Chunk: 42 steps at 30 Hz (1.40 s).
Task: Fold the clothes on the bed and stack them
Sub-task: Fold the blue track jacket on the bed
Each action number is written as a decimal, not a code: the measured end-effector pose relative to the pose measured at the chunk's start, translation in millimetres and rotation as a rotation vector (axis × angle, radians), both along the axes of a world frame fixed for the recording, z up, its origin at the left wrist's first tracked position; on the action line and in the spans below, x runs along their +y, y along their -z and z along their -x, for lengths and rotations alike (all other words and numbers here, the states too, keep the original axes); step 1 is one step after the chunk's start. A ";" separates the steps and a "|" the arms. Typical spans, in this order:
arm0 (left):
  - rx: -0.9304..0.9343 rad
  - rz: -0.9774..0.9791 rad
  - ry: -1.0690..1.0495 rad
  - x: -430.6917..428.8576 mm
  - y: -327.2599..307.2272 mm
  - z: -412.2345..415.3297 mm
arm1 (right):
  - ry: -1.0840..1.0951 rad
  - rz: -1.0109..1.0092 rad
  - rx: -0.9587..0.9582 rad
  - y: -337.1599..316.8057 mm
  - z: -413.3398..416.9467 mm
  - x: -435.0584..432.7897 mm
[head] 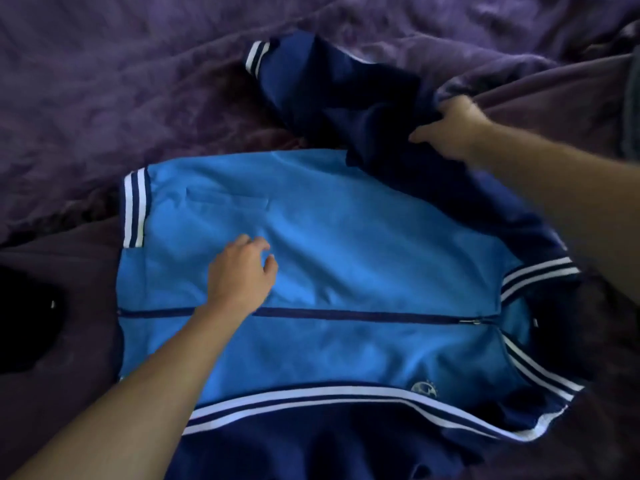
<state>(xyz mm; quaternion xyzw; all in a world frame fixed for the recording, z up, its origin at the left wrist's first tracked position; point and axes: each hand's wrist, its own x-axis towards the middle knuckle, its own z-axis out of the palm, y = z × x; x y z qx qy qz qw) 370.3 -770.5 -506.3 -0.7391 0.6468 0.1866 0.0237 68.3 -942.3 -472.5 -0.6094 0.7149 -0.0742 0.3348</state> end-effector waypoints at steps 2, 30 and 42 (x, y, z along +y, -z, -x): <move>0.035 0.112 -0.045 -28.3 -12.2 -3.0 | -0.277 0.345 -0.002 -11.5 -23.3 35.0; 0.099 -0.046 -0.158 -108.2 -0.8 -30.8 | 0.191 0.458 0.369 -26.4 24.7 86.7; 0.415 0.026 -0.505 -187.3 18.4 -42.7 | 0.157 0.050 0.083 10.0 -12.5 12.9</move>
